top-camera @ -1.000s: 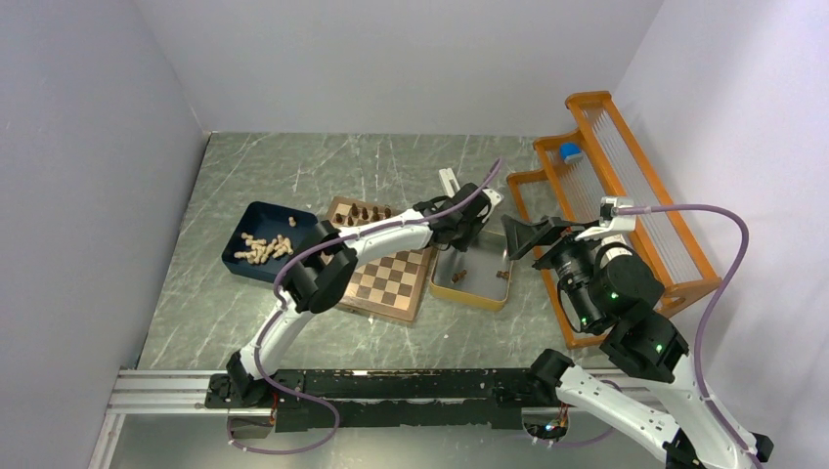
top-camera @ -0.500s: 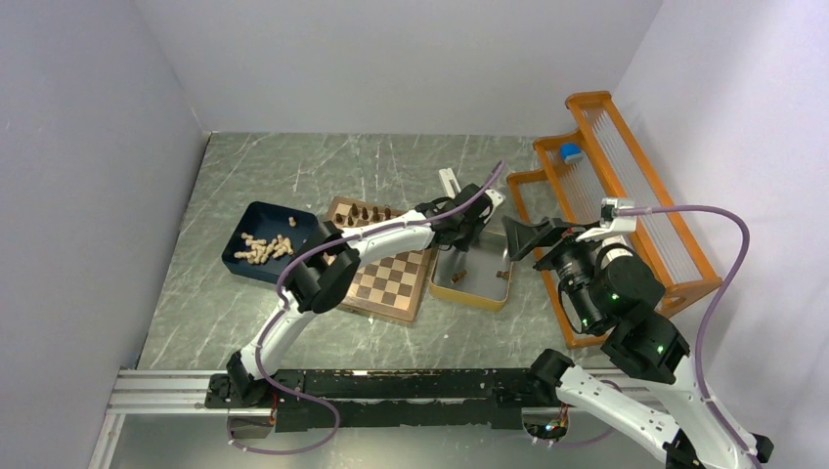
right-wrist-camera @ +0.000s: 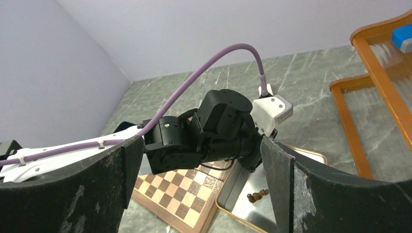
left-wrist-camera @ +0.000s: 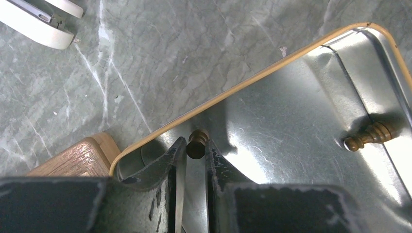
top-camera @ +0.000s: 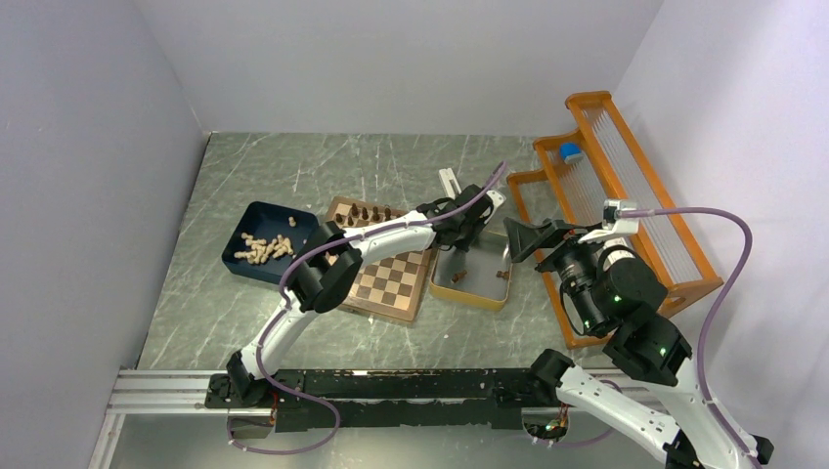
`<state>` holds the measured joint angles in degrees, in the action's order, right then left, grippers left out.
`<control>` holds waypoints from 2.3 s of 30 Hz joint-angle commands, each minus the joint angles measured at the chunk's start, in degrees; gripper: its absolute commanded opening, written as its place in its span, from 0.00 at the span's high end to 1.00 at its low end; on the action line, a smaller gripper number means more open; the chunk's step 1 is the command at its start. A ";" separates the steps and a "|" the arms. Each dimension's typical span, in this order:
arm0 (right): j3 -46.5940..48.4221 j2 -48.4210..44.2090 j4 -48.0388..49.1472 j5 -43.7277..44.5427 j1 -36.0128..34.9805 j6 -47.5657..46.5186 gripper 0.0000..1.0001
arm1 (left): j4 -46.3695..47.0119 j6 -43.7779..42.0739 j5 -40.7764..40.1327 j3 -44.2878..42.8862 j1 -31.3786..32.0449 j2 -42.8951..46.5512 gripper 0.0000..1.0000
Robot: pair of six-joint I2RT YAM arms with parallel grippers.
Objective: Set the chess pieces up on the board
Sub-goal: Pick up the chess piece from the storage box, then place the chess piece on the chessboard.
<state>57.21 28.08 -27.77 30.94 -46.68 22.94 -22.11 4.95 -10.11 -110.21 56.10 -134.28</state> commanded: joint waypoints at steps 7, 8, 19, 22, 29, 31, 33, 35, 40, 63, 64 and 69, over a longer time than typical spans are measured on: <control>1.53 1.28 1.07 -1.75 0.01 -1.02 0.05 | 1.03 0.69 2.47 0.45 1.03 4.82 0.85; 1.99 1.67 0.87 -1.82 0.01 -1.28 0.05 | 0.83 0.97 3.34 0.63 1.08 5.33 0.86; 3.60 2.85 -0.10 -1.02 0.01 -2.39 0.04 | -0.91 2.37 1.77 5.23 1.47 13.81 0.87; 2.75 2.96 1.06 -2.02 0.01 -3.02 0.03 | -3.01 2.20 0.07 5.04 1.47 15.44 0.87; 2.11 4.86 1.02 -4.31 0.01 -1.84 0.00 | -5.80 3.59 -2.07 5.54 0.52 19.98 0.86; 1.71 4.88 0.89 -4.44 0.01 -1.17 0.00 | -7.38 3.87 -3.48 5.50 -0.08 20.82 0.86; 1.51 4.80 0.95 -4.57 0.02 -1.38 0.00 | -8.45 3.90 -4.68 6.09 -1.12 21.86 0.87; 1.31 4.68 1.14 -5.16 0.01 -1.54 0.00 | -8.76 3.94 -4.46 7.20 -2.55 23.18 0.87; 0.43 5.52 0.62 -6.14 0.01 0.36 0.00 | -9.33 4.49 -4.73 9.55 -6.33 26.57 0.87; -2.95 13.43 -0.18 -11.75 0.01 3.64 0.00 | -8.27 3.25 -2.28 22.67 -31.80 34.52 0.88; -3.16 13.60 0.16 -12.23 0.01 3.29 0.00 | -7.97 3.23 -2.02 23.12 -32.14 34.24 0.88; -4.38 14.71 0.61 -12.40 0.01 2.64 0.00 | -5.75 3.20 -0.94 25.74 -33.59 32.75 0.88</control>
<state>53.82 42.39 -28.71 19.16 -46.68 26.48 -30.13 8.73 -13.26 -86.19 23.38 -99.66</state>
